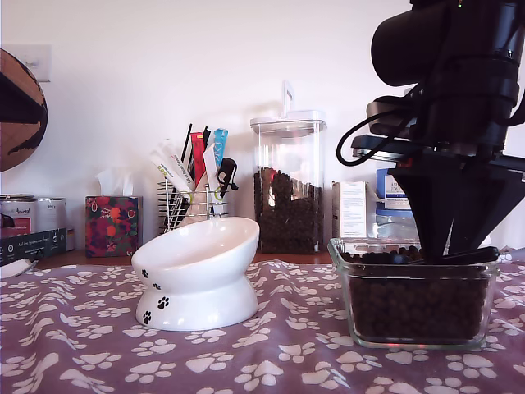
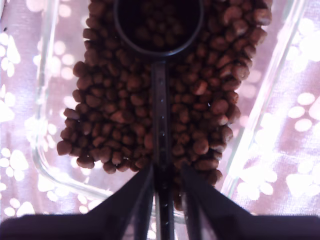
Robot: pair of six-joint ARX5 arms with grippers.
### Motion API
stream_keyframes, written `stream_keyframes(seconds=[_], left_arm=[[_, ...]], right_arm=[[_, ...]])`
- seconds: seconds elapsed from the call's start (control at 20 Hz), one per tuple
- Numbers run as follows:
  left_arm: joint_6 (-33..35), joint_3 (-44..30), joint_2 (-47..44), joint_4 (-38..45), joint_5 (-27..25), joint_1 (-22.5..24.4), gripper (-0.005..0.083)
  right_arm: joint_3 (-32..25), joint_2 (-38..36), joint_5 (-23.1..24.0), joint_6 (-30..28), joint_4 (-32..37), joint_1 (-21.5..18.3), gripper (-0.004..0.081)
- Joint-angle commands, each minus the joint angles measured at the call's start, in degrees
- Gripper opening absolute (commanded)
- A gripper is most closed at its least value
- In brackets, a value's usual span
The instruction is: Measure one spoon of cat food and pour it into the food bowl
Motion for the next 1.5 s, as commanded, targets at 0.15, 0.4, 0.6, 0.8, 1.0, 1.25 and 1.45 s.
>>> stream_keyframes(seconds=[0.15, 0.4, 0.6, 0.8, 1.0, 1.25, 1.45], left_arm=[[0.0, -0.13, 0.13, 0.28, 0.2, -0.13, -0.002], [0.0, -0.13, 0.13, 0.28, 0.22, -0.13, -0.002], [0.0, -0.13, 0.13, 0.33, 0.44, -0.13, -0.002], [0.0, -0.13, 0.13, 0.26, 0.63, -0.13, -0.002], [0.0, -0.13, 0.13, 0.28, 0.63, -0.13, -0.002], [0.0, -0.13, 0.13, 0.28, 0.63, -0.13, -0.002], [0.0, -0.13, 0.13, 0.28, 0.63, -0.13, -0.002]], right_arm=[[-0.22, 0.66, -0.13, 0.0, -2.16, 0.28, -0.0013], [0.2, 0.66, -1.4, 0.22, -5.88, 0.66, -0.0013], [2.29, 0.66, -1.38, 0.22, -9.86, 1.4, -0.0013], [2.8, 0.66, -1.57, 0.2, -10.84, 1.4, -0.0013], [2.8, 0.66, -1.6, 0.2, -11.23, 1.4, 0.0028], [2.8, 0.66, -1.6, 0.2, -10.93, 1.4, 0.0096], [2.82, 0.66, -1.6, 0.2, -10.62, 1.4, 0.0114]])
